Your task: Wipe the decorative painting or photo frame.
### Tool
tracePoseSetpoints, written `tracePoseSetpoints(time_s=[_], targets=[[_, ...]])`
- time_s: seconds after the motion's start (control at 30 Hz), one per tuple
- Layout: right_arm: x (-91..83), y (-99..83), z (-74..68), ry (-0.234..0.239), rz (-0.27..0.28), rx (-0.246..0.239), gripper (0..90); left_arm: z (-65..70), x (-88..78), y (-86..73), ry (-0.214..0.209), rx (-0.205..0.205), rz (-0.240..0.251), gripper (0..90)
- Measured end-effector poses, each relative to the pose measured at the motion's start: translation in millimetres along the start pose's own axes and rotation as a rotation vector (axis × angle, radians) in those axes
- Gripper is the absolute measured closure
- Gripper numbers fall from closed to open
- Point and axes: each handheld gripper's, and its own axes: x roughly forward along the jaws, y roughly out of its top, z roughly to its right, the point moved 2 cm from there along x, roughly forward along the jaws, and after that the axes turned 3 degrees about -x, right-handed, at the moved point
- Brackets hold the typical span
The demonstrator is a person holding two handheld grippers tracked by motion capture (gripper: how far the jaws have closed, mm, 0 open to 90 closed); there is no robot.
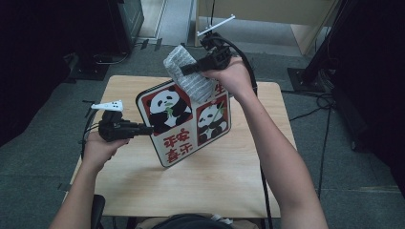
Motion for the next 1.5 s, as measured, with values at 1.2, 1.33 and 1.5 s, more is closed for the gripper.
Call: tracePoseSetpoints(time_s=[1.2, 1.33, 1.5], targets=[[-24.7, -2.3, 33.9, -0.084, 0.045, 0.088, 67.5, 0.2, -0.2, -0.3, -0.010, 0.003, -0.011, 77.6], [-24.0, -3.4, 38.4, -0.091, 0.030, 0.108, 67.6, -0.2, -0.2, -0.3, -0.010, 0.002, -0.009, 77.7], [-25.9, -6.1, 43.7, -0.107, 0.017, 0.116, 67.8, -0.9, -0.5, -0.2, -0.009, 0.001, -0.007, 77.8]])
